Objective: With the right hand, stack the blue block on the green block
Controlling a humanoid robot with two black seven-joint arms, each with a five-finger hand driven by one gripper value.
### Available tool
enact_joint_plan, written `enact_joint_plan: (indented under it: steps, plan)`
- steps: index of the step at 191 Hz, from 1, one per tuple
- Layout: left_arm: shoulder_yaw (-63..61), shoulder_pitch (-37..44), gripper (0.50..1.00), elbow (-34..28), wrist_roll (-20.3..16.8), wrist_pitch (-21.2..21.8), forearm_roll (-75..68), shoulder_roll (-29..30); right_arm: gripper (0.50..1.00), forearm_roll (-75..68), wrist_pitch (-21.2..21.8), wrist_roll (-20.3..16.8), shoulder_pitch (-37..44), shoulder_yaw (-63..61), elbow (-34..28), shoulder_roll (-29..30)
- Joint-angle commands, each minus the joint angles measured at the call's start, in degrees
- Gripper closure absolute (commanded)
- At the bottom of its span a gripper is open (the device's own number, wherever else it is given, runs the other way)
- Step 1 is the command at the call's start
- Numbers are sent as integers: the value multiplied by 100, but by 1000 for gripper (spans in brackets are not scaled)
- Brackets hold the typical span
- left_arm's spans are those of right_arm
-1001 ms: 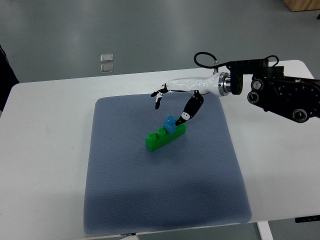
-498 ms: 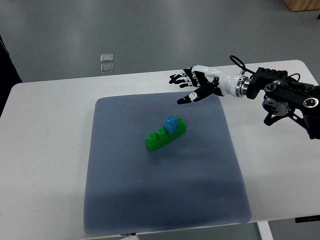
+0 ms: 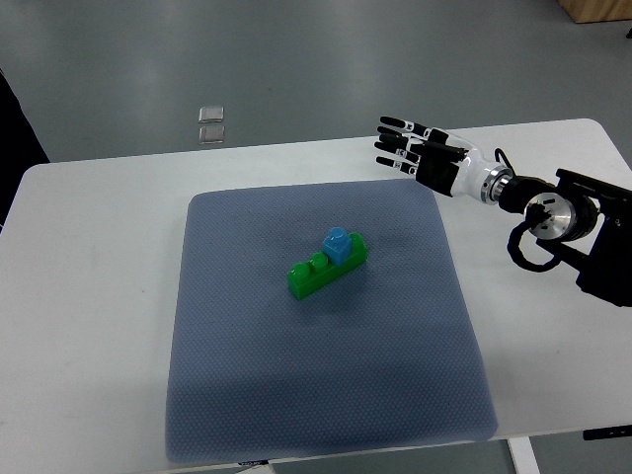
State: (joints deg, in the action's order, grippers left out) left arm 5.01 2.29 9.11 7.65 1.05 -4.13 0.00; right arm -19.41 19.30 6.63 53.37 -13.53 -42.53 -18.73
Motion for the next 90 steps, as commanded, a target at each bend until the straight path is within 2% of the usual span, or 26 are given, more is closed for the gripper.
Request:
enact_joint_plan:
  steps: [1,45,90]
  plan:
    - [0,0,500,3,0,0,0,0,574,-282,-5,-4,-126,0,-1,54]
    - [0,0,500,-6,0,0,0,0,574,-265,48,93,-134,-18,-45,10]
    - [0,0,500,3,0,0,0,0,574,-300,522,93,-161,-18,-36,-43]
